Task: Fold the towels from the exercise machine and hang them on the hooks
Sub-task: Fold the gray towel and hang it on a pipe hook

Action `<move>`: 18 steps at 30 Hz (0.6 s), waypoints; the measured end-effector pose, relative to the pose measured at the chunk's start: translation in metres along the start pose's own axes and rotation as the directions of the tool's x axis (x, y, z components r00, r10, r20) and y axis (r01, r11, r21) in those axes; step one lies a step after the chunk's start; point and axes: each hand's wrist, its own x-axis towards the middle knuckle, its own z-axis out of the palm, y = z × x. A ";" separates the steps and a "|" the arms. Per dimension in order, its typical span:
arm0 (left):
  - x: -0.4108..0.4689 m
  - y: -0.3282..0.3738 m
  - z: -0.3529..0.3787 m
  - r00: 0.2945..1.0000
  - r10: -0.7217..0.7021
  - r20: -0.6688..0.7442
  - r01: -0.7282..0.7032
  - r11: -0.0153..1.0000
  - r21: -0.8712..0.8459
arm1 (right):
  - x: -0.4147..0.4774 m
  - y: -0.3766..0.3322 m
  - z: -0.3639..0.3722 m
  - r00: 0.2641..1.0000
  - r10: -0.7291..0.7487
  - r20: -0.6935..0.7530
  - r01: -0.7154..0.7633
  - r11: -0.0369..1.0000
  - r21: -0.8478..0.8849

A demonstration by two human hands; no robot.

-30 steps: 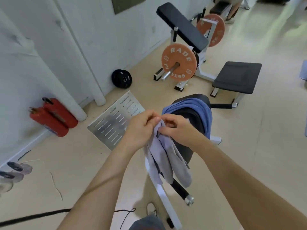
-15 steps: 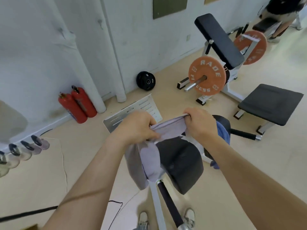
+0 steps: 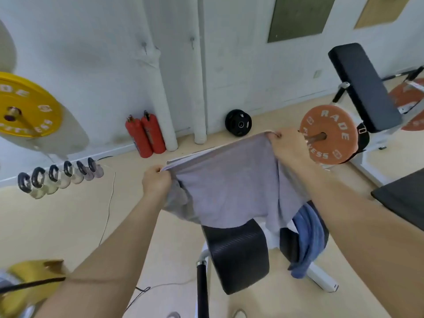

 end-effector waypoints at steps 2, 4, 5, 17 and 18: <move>-0.008 0.038 -0.005 0.962 0.266 -0.056 -0.265 0.964 0.017 | 0.001 -0.014 -0.014 0.961 -0.002 -0.277 0.047 0.987 0.155; -0.019 0.064 -0.022 0.803 0.594 -0.050 -0.585 0.801 0.125 | -0.011 -0.017 -0.025 0.921 0.004 -0.389 0.113 0.954 0.279; -0.025 0.070 -0.033 0.719 0.693 -0.053 -0.677 0.716 0.172 | -0.021 -0.012 -0.026 0.920 0.000 -0.391 0.126 0.947 0.297; -0.042 -0.141 -0.066 0.872 0.148 0.466 -0.454 0.600 0.659 | -0.167 0.098 0.060 0.731 0.041 0.681 0.186 0.948 -0.256; -0.047 -0.151 -0.064 0.886 0.091 0.455 -0.410 0.613 0.675 | -0.175 0.097 0.061 0.700 0.074 0.710 0.223 0.922 -0.316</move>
